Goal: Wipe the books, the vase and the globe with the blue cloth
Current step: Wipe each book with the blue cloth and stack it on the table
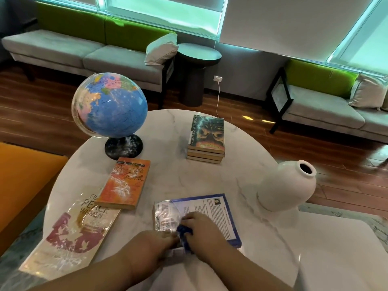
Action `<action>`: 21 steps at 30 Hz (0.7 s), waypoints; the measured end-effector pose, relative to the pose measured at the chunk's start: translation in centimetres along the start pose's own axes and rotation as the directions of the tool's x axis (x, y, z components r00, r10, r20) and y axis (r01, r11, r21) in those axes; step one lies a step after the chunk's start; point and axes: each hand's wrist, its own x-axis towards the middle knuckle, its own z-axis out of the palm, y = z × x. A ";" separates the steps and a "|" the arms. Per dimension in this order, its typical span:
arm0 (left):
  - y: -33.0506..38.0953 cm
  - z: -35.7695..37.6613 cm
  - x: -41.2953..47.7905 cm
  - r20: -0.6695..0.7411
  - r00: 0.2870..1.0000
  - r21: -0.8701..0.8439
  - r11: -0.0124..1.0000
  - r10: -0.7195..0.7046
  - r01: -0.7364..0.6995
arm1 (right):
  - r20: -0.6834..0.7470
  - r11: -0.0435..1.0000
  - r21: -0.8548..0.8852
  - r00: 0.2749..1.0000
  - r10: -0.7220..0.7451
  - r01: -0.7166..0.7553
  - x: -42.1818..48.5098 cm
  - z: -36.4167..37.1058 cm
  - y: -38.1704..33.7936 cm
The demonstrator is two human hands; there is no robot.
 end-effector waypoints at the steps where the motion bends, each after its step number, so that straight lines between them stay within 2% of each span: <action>1: 0.1 -0.2 0.0 -0.005 1.000 -0.010 1.000 0.002 -0.002 | 0.065 0.996 -0.031 0.995 -0.077 0.079 0.7 0.0 -0.8; 3: 0.1 -0.5 0.0 -0.008 1.000 0.008 1.000 -0.012 0.012 | 0.119 0.976 -0.089 0.974 -0.190 0.201 2.2 -0.5 -0.7; 4: 0.1 -0.8 0.1 0.017 0.999 0.024 0.999 -0.033 0.032 | 0.085 0.970 -0.112 0.975 -0.207 0.216 2.9 -1.0 0.0; 7: 0.4 -1.9 0.5 0.061 0.993 0.037 0.994 -0.101 0.099 | -0.074 0.979 -0.201 0.997 -0.035 0.020 4.3 -2.1 3.2; 9: 0.5 -2.3 0.8 0.100 0.985 0.043 0.989 -0.142 0.138 | -0.084 0.953 -0.294 0.995 0.054 -0.076 4.8 -2.2 3.6; 11: 0.6 -2.5 0.8 0.119 0.982 0.037 0.989 -0.149 0.145 | -0.001 0.949 -0.317 1.000 -0.002 0.001 4.8 -1.6 2.0; 14: 0.7 -2.4 0.5 0.102 0.984 -0.027 0.988 -0.146 0.149 | 0.163 0.927 -0.282 0.965 -0.206 0.246 4.0 -0.2 -0.4; 15: 0.5 -2.1 0.4 0.092 0.985 -0.045 0.988 -0.143 0.147 | 0.172 0.930 -0.259 0.959 -0.223 0.263 3.6 0.0 -0.4; 18: 0.4 -2.2 0.5 0.098 0.982 -0.034 0.986 -0.161 0.165 | 0.046 0.981 -0.147 0.992 -0.120 0.125 3.0 -0.8 3.2; 21: 0.6 -2.4 0.4 0.121 0.974 -0.033 0.980 -0.192 0.197 | -0.117 0.986 -0.088 0.984 0.133 -0.143 1.2 -2.9 7.7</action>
